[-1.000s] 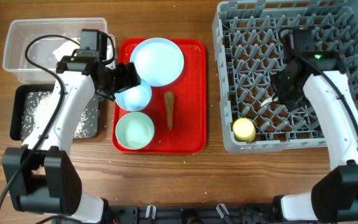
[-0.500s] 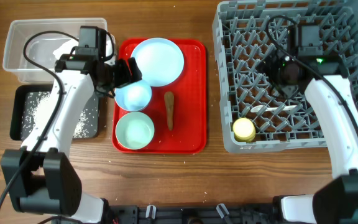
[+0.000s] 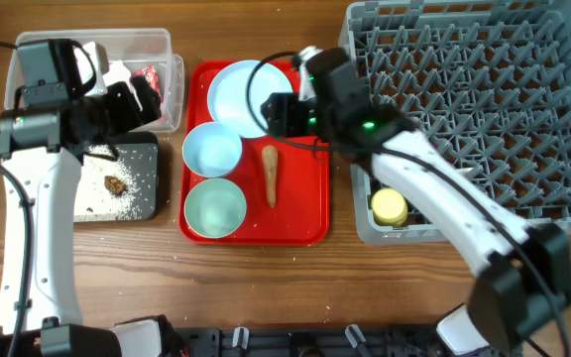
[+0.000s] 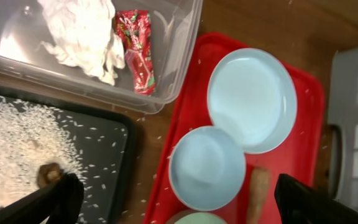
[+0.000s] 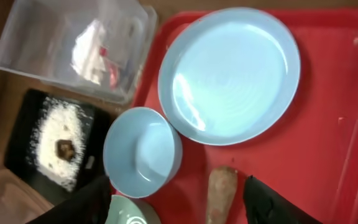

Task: Sort waste into correct bins and load items into the dishwasher rack
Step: 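Grasp the light-blue bowl with the right gripper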

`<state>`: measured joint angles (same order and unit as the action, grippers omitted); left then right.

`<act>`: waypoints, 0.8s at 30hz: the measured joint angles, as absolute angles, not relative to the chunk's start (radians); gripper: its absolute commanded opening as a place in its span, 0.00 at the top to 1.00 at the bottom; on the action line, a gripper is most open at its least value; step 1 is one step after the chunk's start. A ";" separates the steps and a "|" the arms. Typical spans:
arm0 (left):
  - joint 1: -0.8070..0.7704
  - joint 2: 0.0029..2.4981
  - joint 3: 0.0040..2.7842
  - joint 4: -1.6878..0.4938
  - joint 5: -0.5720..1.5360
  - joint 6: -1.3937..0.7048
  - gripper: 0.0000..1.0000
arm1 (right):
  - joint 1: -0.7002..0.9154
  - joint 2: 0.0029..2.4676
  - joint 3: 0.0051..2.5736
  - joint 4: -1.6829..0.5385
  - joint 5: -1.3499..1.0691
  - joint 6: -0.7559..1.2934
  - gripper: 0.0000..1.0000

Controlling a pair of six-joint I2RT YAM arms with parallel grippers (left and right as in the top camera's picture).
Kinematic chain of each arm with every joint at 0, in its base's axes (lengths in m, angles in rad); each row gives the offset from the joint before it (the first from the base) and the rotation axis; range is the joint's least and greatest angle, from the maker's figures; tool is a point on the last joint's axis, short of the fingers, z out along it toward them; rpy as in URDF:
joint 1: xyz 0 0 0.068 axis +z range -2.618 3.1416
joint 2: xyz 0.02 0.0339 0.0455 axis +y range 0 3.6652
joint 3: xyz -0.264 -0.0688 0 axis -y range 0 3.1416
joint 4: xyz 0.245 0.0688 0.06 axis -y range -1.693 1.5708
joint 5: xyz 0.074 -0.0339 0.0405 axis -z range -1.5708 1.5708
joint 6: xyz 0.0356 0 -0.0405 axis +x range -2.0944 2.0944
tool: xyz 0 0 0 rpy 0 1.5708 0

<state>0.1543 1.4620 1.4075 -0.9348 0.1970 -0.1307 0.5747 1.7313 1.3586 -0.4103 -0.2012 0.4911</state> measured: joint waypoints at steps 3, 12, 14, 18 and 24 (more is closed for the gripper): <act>0.178 1.462 1.407 -0.943 0.194 -0.062 0.00 | 0.599 1.853 1.427 -0.424 -0.202 0.472 0.33; 0.186 1.462 1.407 -0.958 0.101 -0.021 0.00 | 0.706 2.083 1.495 -0.400 -0.212 0.495 0.50; 0.186 1.462 1.407 -0.958 0.094 -0.019 0.00 | 0.705 2.112 1.496 -0.387 -0.220 0.507 0.59; 0.186 1.462 1.407 -0.959 0.093 -0.019 0.00 | 0.706 2.127 1.499 -0.364 -0.226 0.521 0.76; 0.186 1.462 1.407 -0.959 0.093 -0.019 0.00 | 0.706 2.146 1.501 -0.370 -0.228 0.540 0.96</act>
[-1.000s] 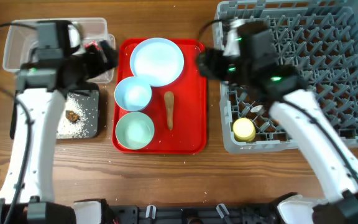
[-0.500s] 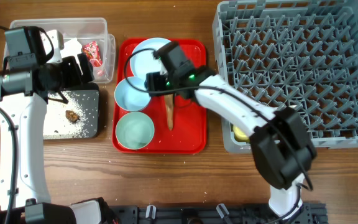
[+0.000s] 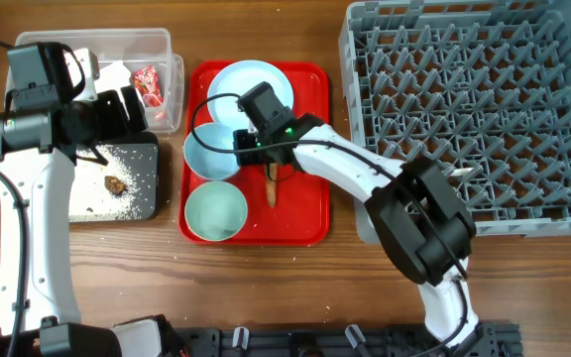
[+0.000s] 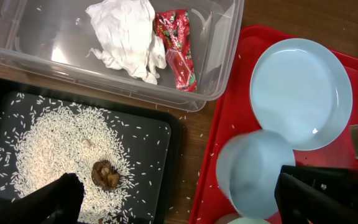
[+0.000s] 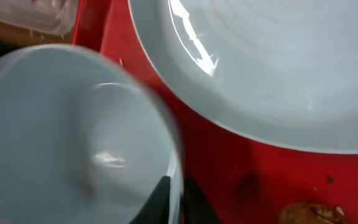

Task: Sort waste into correct bins and load items into the dishwasher rack
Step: 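Grasp the light-blue bowl with the right gripper, then carry the bowl to the dish rack and place it with the right gripper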

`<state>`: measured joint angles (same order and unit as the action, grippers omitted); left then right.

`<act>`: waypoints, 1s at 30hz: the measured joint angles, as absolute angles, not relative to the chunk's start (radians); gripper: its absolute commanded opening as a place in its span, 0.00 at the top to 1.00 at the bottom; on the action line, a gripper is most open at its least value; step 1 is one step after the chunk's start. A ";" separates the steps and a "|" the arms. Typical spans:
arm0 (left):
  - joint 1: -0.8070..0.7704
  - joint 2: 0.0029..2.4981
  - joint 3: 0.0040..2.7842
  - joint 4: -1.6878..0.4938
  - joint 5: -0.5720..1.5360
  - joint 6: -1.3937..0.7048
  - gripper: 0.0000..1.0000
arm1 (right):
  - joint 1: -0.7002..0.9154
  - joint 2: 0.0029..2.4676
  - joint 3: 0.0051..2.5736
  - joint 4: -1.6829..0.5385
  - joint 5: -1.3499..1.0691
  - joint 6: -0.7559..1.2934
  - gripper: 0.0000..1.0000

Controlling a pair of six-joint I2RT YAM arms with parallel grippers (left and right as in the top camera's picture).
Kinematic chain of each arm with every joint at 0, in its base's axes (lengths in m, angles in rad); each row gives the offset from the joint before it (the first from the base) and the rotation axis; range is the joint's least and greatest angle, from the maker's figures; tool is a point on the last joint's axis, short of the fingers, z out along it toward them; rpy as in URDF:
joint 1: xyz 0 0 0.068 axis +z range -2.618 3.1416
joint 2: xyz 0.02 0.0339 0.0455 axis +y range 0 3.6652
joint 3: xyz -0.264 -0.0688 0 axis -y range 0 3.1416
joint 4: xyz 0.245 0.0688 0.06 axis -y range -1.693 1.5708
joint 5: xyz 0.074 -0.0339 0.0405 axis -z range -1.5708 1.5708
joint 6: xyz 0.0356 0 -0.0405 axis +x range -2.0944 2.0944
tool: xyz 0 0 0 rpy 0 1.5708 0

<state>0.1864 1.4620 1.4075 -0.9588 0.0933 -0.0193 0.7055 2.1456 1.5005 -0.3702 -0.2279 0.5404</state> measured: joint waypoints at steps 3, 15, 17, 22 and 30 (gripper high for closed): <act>0.186 1.462 1.407 -0.959 0.093 -0.019 0.00 | 0.706 2.148 1.501 -0.373 -0.228 0.549 0.96; 0.186 1.462 1.407 -0.959 0.090 -0.019 0.00 | 0.657 2.098 1.639 -0.499 -0.291 0.552 0.96; 0.186 1.462 1.407 -0.959 0.090 -0.019 0.00 | 0.626 2.011 1.657 -0.539 -0.273 0.553 0.96; 0.186 1.462 1.407 -0.959 0.087 -0.019 0.00 | 0.487 1.804 1.680 -0.698 0.055 0.552 0.96; 0.186 1.462 1.407 -0.960 0.086 -0.019 0.00 | 0.439 1.813 1.678 -0.476 0.919 0.452 0.96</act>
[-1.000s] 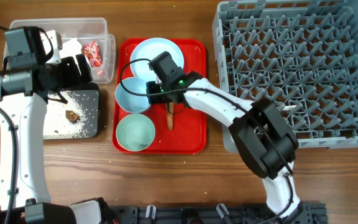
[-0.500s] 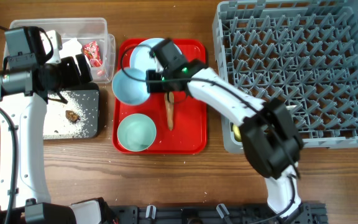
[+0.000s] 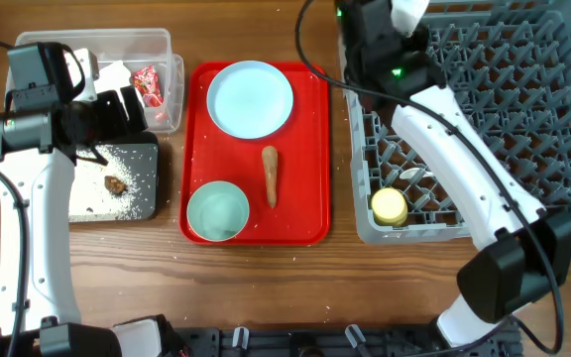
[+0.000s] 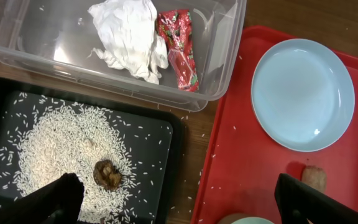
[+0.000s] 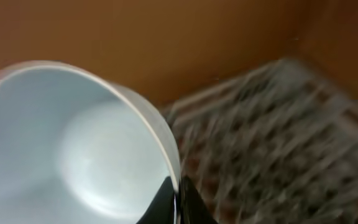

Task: Sort waste into correct bins and load items into the dishwasher rack
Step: 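Carry the bowl to the dish rack and place it with the right gripper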

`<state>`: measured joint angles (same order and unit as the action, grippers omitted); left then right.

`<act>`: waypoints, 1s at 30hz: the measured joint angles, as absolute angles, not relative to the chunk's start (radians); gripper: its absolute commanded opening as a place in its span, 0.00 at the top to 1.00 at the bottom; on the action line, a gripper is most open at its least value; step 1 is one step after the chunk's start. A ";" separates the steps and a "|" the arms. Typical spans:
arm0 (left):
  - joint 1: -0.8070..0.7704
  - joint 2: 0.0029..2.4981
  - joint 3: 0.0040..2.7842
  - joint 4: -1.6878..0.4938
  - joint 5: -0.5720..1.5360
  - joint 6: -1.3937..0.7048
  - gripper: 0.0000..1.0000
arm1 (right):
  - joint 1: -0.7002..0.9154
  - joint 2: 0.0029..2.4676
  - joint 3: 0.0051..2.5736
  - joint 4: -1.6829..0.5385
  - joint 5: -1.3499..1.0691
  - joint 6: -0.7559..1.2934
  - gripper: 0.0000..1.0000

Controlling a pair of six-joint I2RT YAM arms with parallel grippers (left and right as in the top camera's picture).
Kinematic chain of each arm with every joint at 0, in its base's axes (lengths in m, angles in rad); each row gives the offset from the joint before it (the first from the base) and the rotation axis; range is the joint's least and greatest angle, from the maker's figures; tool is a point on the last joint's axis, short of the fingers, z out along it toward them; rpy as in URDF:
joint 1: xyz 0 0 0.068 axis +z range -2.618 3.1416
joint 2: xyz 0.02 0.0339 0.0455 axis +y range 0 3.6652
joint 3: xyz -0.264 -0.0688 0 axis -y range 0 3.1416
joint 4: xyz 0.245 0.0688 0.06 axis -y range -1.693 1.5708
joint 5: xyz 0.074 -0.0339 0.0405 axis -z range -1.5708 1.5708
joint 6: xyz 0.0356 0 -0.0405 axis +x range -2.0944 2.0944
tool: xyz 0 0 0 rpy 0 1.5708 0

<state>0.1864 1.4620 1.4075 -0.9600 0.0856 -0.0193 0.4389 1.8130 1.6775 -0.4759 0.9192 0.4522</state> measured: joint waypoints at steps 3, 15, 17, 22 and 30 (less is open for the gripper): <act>0.186 1.462 1.407 -0.960 0.082 -0.019 0.00 | 0.428 1.877 1.683 -0.174 1.097 0.212 0.96; 0.186 1.462 1.407 -0.962 0.082 -0.019 0.00 | 0.382 2.179 1.684 0.038 1.292 -0.269 0.96; 0.186 1.462 1.407 -0.962 0.082 -0.019 0.00 | 0.382 2.189 1.684 0.038 1.292 -0.275 0.96; 0.186 1.462 1.407 -0.961 0.082 -0.019 0.00 | 0.382 2.196 1.674 0.000 1.283 -0.283 0.96; 0.186 1.462 1.407 -0.962 0.082 -0.019 0.00 | 0.382 2.209 1.659 -0.003 1.280 -0.283 0.96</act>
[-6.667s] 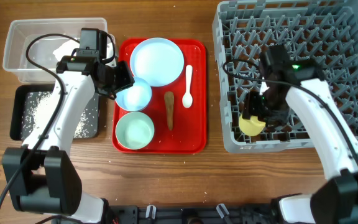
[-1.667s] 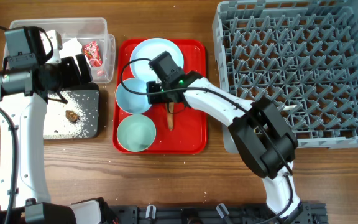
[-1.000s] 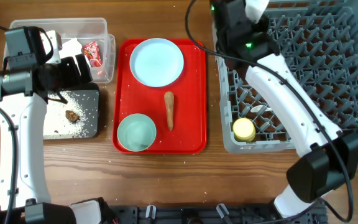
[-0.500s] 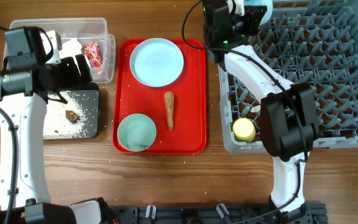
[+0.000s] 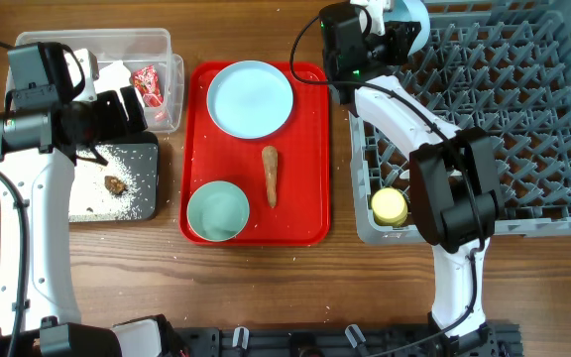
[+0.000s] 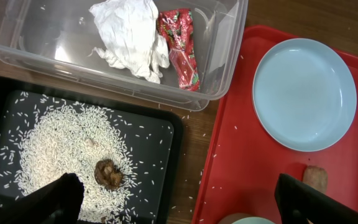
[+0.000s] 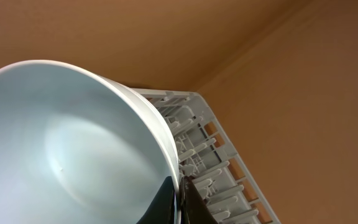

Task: Sort waste into correct bins and load items into the dishwasher rack
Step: 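Carry the bowl to the dish rack and place it with the right gripper, then reach the right gripper to the teal cup and grasp it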

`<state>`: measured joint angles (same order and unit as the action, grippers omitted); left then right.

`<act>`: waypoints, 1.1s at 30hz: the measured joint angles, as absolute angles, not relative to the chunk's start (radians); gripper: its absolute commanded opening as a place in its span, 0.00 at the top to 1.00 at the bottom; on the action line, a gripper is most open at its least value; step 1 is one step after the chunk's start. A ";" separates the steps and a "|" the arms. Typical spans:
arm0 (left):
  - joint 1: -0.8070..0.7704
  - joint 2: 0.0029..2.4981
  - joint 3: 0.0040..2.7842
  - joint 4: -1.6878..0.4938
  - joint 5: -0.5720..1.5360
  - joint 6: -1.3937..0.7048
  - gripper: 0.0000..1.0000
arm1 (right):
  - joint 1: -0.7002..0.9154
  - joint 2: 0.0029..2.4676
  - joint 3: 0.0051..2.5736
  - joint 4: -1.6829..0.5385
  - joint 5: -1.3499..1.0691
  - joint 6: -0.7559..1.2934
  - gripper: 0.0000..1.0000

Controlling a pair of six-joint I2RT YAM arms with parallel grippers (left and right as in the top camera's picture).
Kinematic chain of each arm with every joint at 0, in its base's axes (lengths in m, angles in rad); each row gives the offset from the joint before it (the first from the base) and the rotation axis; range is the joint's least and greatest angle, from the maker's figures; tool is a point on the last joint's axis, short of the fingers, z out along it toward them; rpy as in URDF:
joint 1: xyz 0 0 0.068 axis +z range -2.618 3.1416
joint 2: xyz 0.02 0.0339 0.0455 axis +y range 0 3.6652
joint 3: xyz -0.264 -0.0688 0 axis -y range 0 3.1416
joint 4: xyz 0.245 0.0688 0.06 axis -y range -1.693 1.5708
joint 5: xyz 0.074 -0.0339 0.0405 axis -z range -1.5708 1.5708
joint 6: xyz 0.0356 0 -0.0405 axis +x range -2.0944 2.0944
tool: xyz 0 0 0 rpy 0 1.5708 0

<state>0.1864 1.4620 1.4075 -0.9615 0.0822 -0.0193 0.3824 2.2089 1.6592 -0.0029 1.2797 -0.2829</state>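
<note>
My right gripper (image 5: 397, 30) is shut on the rim of a light blue bowl (image 5: 411, 20), held tilted over the far left corner of the grey dishwasher rack (image 5: 484, 109). In the right wrist view the bowl (image 7: 61, 149) fills the left side, my gripper (image 7: 179, 190) pinches its rim, and the rack (image 7: 210, 168) lies behind. My left gripper (image 6: 179, 205) is open above the black tray of rice (image 6: 61, 149). A blue plate (image 5: 251, 97), a green bowl (image 5: 216, 210) and a brown food piece (image 5: 270, 176) lie on the red tray (image 5: 310, 149).
A clear bin (image 5: 170, 59) at the far left holds a white tissue (image 6: 129, 34) and a red wrapper (image 6: 180, 50). A brown lump (image 6: 107, 173) sits in the rice. A yellow item (image 5: 389, 206) rests in the rack's near left corner.
My right arm has drawn in, and the blue bowl is now a little further right at the rack's far edge. The left arm has not moved.
My right gripper was open above the plate and blue bowl on the red tray. Then it was shut on the blue bowl's rim. Later the bowl was off the tray, held near the rack's far left corner, where it still hangs. The left gripper stayed open.
</note>
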 measured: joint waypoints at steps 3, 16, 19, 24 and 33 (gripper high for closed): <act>0.186 1.462 1.407 -0.962 0.082 -0.019 0.00 | 0.387 2.209 1.659 -0.027 1.253 -0.283 0.96; 0.186 1.462 1.407 -0.962 0.082 -0.019 0.00 | 0.523 2.209 1.657 -0.112 1.227 -0.339 0.31; 0.186 1.462 1.407 -0.962 0.082 -0.019 0.00 | 0.522 2.209 1.657 -0.111 1.217 -0.354 0.27; 0.186 1.462 1.407 -0.962 0.082 -0.019 0.00 | 0.525 2.131 1.653 -0.123 1.137 -0.363 0.25; 0.186 1.462 1.407 -0.961 0.079 -0.019 0.00 | 0.619 1.863 1.662 -0.620 0.323 -0.129 0.26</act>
<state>0.1864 1.4620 1.4075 -0.9611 0.0792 -0.0193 0.6189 1.8626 1.6615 -0.6197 0.3229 -0.1287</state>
